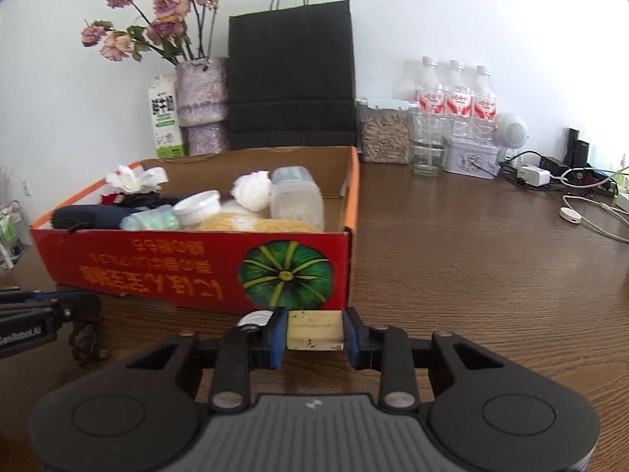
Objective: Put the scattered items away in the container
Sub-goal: 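Grasp the black charging cable with the left gripper while the right gripper grasps the yellow block, then carry the cable and yellow block into the box and open both grippers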
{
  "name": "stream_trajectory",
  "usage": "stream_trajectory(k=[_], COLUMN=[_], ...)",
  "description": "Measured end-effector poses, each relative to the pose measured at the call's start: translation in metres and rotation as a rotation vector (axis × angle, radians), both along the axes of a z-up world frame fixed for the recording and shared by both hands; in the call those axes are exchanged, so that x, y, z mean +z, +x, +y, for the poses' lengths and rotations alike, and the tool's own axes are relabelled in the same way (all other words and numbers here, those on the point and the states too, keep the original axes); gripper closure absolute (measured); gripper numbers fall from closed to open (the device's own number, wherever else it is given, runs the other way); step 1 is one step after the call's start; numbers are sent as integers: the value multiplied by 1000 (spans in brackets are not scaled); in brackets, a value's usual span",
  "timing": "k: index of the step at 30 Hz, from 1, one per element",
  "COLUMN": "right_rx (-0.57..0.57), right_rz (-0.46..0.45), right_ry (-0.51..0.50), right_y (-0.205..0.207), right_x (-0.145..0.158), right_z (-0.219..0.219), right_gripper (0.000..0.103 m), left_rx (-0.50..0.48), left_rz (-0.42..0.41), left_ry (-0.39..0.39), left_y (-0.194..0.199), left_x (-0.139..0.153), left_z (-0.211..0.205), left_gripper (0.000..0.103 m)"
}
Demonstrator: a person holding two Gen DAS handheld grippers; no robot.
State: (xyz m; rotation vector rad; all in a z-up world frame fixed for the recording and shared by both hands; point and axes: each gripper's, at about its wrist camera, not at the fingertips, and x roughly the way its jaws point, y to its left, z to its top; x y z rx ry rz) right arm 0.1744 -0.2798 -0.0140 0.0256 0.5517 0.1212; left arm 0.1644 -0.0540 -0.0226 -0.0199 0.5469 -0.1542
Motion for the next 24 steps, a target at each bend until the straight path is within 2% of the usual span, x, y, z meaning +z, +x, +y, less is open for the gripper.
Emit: stream_trajectory(k=[3, 7, 14, 18, 24], right_rx=[15, 40, 83, 106, 98], right_rz=[-26, -57, -152, -217, -297], right_ry=[1, 21, 60, 76, 122], right_y=[-9, -21, -35, -28, 14], right_x=[3, 9, 33, 53, 80], right_z=[6, 11, 23, 33, 50], right_gripper=[74, 74, 74, 74, 74], left_rx=[-5, -25, -34, -11, 56], left_rz=[-53, -107, -219, -292, -361], left_ry=[11, -14, -58, -77, -175], left_y=[-14, -34, -50, -36, 13], left_x=[3, 10, 41, 65, 92], left_z=[2, 9, 21, 23, 25], left_gripper=[91, 91, 91, 91, 91])
